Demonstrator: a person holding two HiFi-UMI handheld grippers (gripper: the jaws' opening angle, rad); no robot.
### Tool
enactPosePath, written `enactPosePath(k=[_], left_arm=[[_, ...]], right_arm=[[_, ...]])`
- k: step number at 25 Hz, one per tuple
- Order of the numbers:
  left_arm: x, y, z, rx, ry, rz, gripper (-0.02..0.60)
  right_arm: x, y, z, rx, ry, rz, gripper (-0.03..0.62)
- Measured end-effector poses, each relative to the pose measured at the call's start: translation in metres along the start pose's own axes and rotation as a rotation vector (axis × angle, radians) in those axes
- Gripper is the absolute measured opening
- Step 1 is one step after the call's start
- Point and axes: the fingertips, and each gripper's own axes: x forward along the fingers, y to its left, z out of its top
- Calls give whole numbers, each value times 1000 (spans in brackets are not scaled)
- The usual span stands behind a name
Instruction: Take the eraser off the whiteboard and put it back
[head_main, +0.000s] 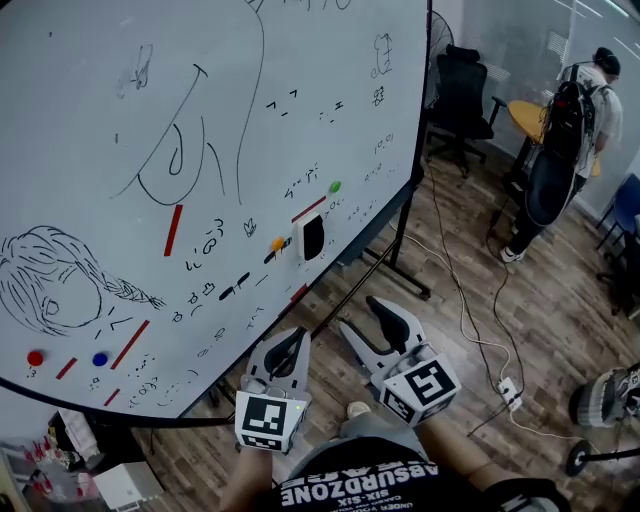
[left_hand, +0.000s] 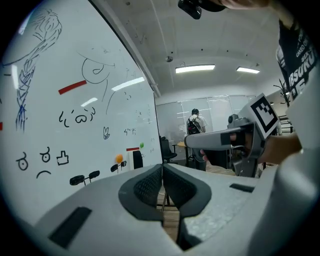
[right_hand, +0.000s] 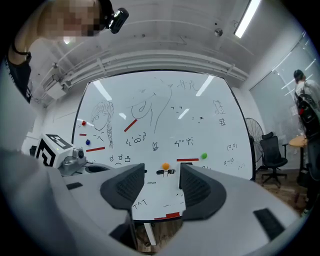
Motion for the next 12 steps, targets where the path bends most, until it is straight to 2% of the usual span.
enactPosePath(k=[3,12], left_arm=[[8,5,0,-4,3,8,12],[29,18,-2,-10,12,39,12]], right_arm=[[9,-11,0,4,6,-8,240],[36,-38,-10,4,45,17,250]])
